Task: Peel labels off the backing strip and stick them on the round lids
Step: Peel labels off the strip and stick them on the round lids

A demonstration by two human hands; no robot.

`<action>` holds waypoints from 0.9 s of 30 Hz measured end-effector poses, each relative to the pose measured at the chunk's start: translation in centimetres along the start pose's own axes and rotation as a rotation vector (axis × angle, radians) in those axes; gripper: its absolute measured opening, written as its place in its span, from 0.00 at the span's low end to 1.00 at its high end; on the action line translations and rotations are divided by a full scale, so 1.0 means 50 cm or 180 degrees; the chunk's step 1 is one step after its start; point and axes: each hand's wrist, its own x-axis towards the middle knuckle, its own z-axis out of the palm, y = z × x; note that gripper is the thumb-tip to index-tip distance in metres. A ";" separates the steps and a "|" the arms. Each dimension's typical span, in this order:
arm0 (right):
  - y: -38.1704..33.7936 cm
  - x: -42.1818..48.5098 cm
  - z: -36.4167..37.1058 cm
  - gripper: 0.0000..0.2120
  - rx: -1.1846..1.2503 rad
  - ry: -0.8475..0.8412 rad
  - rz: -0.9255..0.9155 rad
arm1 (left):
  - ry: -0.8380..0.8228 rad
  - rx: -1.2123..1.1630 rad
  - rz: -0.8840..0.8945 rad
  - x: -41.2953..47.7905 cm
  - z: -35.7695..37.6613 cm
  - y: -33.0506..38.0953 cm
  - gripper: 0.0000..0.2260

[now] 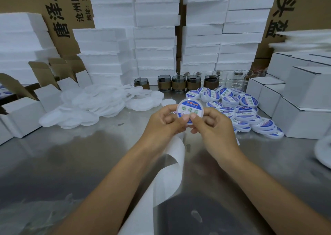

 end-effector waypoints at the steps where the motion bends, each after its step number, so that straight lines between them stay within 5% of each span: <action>1: 0.000 0.001 -0.002 0.01 0.0068 0.0069 0.0058 | -0.0044 0.0023 0.0006 -0.001 0.000 -0.001 0.10; 13: -0.002 0.003 -0.001 0.07 -0.0076 0.0255 0.0076 | -0.0026 0.0234 -0.0016 -0.005 0.011 -0.002 0.18; 16: -0.001 -0.001 0.001 0.02 0.0065 0.0087 0.0051 | 0.0058 0.0233 0.0003 -0.005 0.007 -0.002 0.16; 27: 0.008 0.001 0.000 0.10 -0.0091 -0.0083 -0.0121 | 0.0334 0.0027 -0.0033 0.006 -0.007 -0.005 0.06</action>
